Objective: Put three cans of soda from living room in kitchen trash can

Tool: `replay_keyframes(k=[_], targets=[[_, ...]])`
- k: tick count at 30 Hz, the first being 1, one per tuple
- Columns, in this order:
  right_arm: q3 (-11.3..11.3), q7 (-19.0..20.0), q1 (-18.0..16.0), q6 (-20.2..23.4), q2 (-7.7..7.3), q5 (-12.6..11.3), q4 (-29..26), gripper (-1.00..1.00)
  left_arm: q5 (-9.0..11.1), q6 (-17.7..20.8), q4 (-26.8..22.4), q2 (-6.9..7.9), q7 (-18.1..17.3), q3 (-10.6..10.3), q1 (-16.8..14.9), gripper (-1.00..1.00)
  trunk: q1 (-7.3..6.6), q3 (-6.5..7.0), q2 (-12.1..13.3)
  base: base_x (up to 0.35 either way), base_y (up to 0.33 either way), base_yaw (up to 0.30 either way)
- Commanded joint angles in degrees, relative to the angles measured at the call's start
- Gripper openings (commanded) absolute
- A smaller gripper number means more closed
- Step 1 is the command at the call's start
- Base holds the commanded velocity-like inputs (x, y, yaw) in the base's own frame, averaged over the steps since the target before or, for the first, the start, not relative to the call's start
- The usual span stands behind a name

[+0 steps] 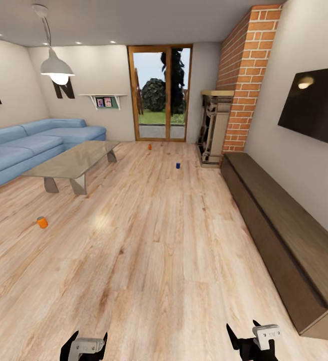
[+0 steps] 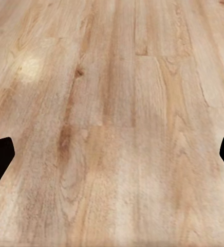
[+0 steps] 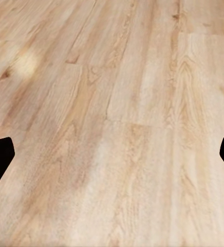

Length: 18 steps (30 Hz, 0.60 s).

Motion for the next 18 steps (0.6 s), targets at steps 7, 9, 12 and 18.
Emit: replay_keyframes(k=[7, 9, 12, 18], targets=[[0.0, -0.02, 0.0, 0.0, 0.08, 0.03, 0.05, 1.0, 0.04, 0.0, 0.0, 0.02, 0.04, 0.06, 0.0, 1.0, 0.0, 0.0, 0.0, 0.0, -0.122, 0.074], [0.0, -0.02, 0.0, 0.0, 0.08, 0.04, 0.07, 1.0, 0.04, 0.0, -0.03, 0.02, 0.02, 0.07, 0.0, 1.0, 0.0, 0.0, 0.0, 0.0, -0.148, 0.211], [0.0, -0.03, 0.0, 0.0, 0.08, 0.07, 0.14, 1.0, 0.04, 0.0, -0.07, 0.02, 0.03, 0.08, 0.0, 1.0, 0.0, 0.0, 0.0, 0.0, -0.155, 0.231], [0.0, -0.03, 0.0, 0.0, 0.09, 0.08, 0.17, 1.0, 0.05, 0.0, -0.1, 0.01, 0.02, 0.09, 0.0, 1.0, 0.0, 0.0, 0.0, 0.026, -0.182, 0.245]])
